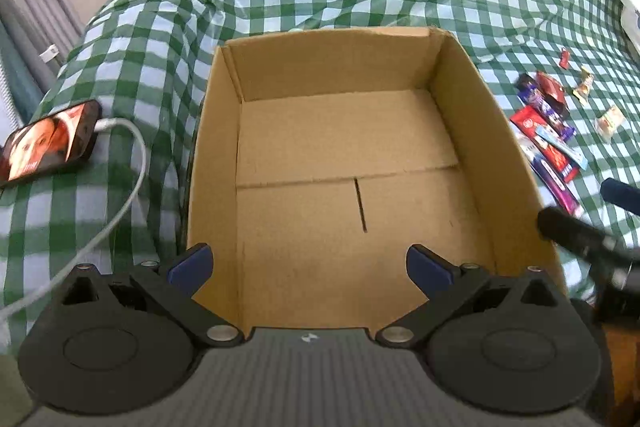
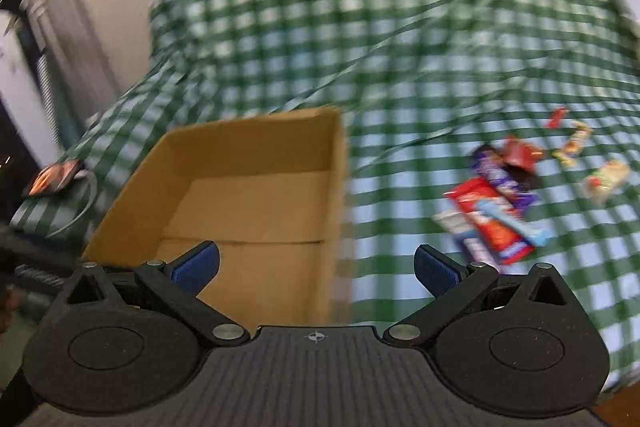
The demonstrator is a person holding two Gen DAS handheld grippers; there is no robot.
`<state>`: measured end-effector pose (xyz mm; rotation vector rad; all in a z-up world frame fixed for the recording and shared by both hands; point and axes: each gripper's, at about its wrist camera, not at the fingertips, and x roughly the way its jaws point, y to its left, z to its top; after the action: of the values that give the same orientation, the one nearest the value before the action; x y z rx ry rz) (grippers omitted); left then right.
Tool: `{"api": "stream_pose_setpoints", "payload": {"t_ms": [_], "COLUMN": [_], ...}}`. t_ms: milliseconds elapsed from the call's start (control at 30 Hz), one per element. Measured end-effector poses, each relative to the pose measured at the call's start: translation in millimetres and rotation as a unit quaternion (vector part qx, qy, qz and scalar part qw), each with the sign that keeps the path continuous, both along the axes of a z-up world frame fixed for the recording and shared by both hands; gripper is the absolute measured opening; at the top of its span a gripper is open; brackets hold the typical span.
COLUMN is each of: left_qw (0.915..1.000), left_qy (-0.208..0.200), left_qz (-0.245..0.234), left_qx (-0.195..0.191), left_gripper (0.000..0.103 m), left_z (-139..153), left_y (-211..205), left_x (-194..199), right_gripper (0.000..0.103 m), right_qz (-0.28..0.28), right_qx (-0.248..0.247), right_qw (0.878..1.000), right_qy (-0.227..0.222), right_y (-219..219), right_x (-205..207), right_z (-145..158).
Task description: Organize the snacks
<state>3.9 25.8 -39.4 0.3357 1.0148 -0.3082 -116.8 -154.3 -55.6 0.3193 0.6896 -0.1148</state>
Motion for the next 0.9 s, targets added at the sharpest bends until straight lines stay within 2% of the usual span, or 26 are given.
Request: {"api": "stream_pose_setpoints", "payload": {"t_ms": [100,233,333,433,533,700,800,900], "left_qw": [0.9998,0.9990,0.9955,0.9952,0.9963,0.9984,0.9967,0.9966], "left_qy": [0.005,0.036,0.079,0.085,0.075,-0.012,-0.046,-0.060], "left_qz": [-0.014,0.024,0.049,0.045,0.040,0.054,0.066,0.056], "left_qx": [0.010,0.007,-0.018,-0.019,-0.011,-0.002,-0.010,-0.016], "left_gripper": [0.103,0.103,0.103,0.103,0.103,0.103,0.103,0.103], "left_z": [-0.8,1.8,10.8,26.3,37.3,47.3,47.9,58.9], "left_y": [-0.1,20.4,32.9,34.9,36.3,38.9,35.1,28.3], "left_x": [31.4,51.4,52.1,44.5,32.5,-0.5,-29.2,-67.5], "right_gripper": [0.103,0.103,0.103,0.103,0.103,0.103,0.103,0.103], "right_qz": [0.017,0.043,0.042,0.038,0.038,0.032,0.035,0.014], "right_qx": [-0.024,-0.059,-0.049,-0.035,-0.047,-0.073,-0.077,-0.076], "right_qw": [0.999,0.994,0.991,0.989,0.990,0.994,0.995,0.997], "right_qy": [0.029,0.080,0.118,0.135,0.126,0.076,0.044,0.010], "right_y": [15.2,40.0,55.1,62.8,71.6,76.2,75.4,75.6], "right_x": [26.8,61.2,73.4,73.3,73.1,54.3,26.5,-15.5], "right_z": [11.0,14.9,18.6,38.3,59.1,72.3,69.1,64.2]}}
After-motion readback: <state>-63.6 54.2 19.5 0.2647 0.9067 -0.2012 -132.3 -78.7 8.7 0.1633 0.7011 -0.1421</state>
